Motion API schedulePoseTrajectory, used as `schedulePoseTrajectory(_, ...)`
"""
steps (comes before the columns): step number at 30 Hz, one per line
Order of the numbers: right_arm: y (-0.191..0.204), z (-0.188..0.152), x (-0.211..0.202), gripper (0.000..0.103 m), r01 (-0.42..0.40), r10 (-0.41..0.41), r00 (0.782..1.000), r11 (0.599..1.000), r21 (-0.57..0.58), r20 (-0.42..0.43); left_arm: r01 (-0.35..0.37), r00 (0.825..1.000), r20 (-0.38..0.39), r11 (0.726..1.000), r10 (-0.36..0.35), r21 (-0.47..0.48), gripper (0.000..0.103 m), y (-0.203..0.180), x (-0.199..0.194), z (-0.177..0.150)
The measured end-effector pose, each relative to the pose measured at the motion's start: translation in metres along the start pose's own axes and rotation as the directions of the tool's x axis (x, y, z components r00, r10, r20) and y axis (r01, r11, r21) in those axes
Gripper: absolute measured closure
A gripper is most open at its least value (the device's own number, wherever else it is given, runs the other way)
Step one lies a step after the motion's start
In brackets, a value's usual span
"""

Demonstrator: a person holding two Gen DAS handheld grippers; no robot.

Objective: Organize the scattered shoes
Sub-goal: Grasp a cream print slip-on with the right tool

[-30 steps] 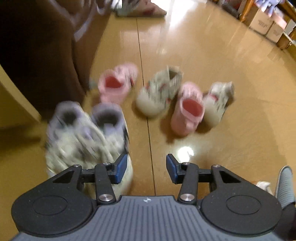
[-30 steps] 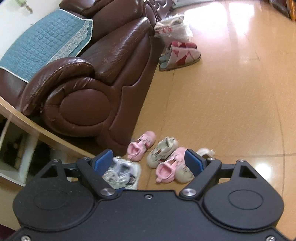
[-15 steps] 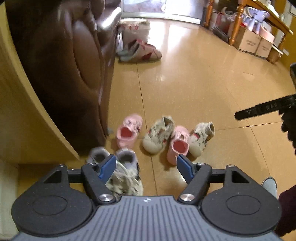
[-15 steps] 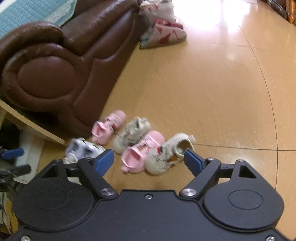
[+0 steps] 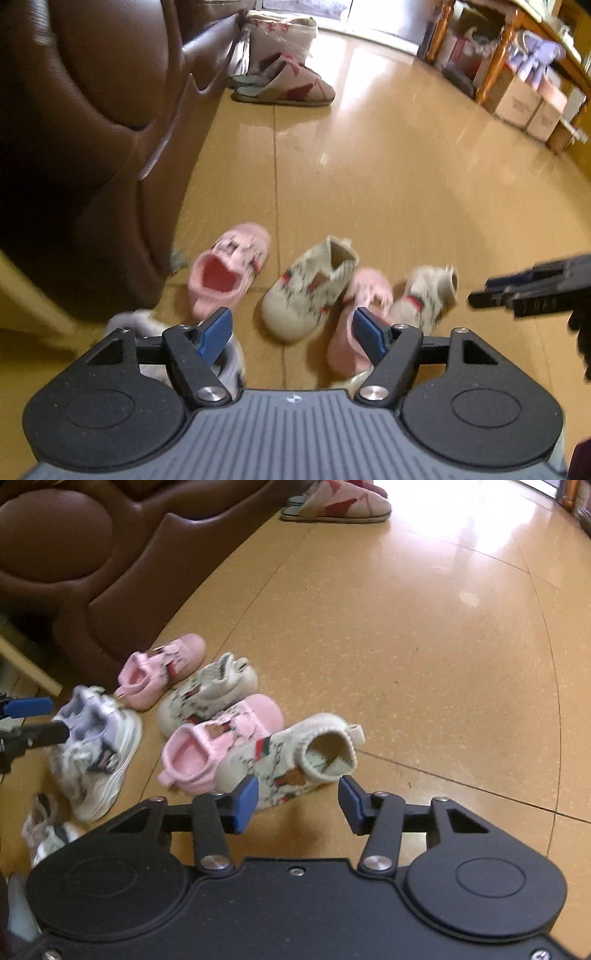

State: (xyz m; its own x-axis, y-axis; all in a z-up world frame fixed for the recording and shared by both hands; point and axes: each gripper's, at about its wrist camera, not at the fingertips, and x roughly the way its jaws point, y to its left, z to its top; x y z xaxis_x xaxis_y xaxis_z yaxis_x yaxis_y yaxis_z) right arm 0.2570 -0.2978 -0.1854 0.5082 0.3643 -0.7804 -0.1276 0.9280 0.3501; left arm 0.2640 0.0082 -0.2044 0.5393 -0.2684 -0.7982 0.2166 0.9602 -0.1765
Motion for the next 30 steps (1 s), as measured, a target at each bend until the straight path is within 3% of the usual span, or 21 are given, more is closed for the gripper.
schedulePoseTrajectory(8,-0.001,0.002,0.03,0.053,-0.001,0.001,1.0,0.999,-0.034,-0.014,0.056,0.998,0.022,0.988,-0.053,-0.144,0.031,0.022,0.039,-0.004)
schedulePoseTrajectory(17,0.001,0.007,0.061,0.053,-0.067,0.066,0.998,0.996,-0.064,-0.01,0.083,0.996,0.037,0.979,-0.077,-0.187,0.031,0.033,0.066,-0.005)
schedulePoseTrajectory(20,-0.002,0.012,0.071,0.053,-0.102,0.101,0.995,0.993,-0.065,-0.023,0.088,0.996,0.038,0.986,-0.084,-0.144,0.031,0.028,0.074,0.003)
schedulePoseTrajectory(22,-0.008,0.014,0.077,0.06,-0.158,0.157,0.987,0.987,-0.021,-0.027,0.084,0.996,0.04,0.986,-0.079,-0.146,0.031,0.026,0.08,0.005)
schedulePoseTrajectory(26,-0.017,0.016,0.078,0.09,-0.214,0.215,0.976,0.976,0.031,-0.027,0.087,0.996,0.036,0.985,-0.082,-0.152,0.031,0.022,0.094,0.01)
schedulePoseTrajectory(30,-0.02,0.017,0.074,0.096,-0.235,0.236,0.971,0.971,0.036,-0.027,0.087,0.996,0.03,0.991,-0.084,-0.103,0.031,0.013,0.106,0.019)
